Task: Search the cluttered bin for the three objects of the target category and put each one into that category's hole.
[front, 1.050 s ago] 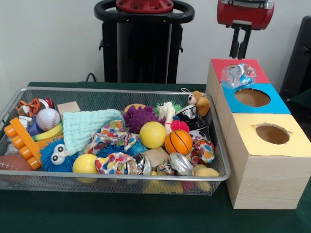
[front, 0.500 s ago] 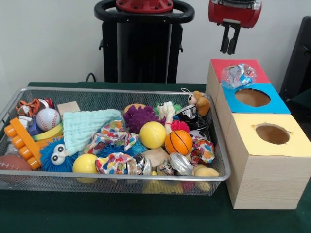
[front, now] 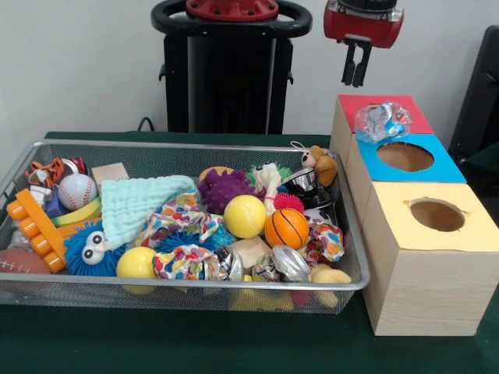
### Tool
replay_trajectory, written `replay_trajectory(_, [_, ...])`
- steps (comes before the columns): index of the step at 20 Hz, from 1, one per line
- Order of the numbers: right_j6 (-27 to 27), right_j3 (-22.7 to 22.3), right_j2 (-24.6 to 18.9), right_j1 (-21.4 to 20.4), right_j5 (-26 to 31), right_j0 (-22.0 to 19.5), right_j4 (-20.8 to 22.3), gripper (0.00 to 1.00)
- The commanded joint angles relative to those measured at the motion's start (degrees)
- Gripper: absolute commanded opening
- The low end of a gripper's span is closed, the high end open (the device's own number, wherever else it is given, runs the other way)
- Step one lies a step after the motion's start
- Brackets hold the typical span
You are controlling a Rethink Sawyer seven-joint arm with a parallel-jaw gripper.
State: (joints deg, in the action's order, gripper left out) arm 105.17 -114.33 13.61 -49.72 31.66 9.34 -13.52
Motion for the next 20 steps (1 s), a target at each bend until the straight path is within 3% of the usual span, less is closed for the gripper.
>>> replay_trajectory(1, [5.68, -6.38, -4.87, 0.52, -5.34, -1.00, 2.21, 0.00])
replay_trajectory(9, [7.73, -4.55, -3.86, 1.19, -3.02, 1.45, 1.89, 0.00])
replay_trajectory(20, [9.56, -4.03, -4.26, 2.33, -4.01, 3.05, 0.03, 0.00])
